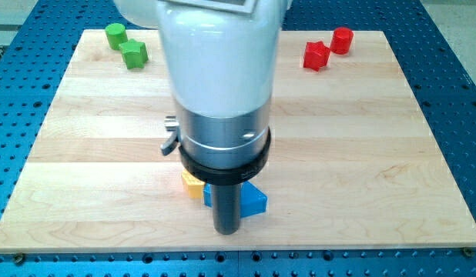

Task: Slide the red star to the right of the yellow heart

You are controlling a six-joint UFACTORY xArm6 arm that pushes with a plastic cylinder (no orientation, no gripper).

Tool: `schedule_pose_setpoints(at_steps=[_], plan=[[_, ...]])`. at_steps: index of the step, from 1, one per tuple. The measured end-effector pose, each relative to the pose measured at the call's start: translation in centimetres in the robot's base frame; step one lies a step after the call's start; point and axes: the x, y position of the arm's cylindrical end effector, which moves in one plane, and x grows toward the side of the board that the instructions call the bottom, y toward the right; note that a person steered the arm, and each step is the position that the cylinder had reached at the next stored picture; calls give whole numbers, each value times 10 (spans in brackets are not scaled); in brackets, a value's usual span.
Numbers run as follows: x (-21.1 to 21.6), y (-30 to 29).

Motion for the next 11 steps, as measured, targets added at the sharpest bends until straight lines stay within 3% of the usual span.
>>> schedule_pose_setpoints(at_steps=[2, 4, 5, 8, 11], plan=[[6, -56], [-101, -139], [-157, -82], [-245, 210], [-383, 243]])
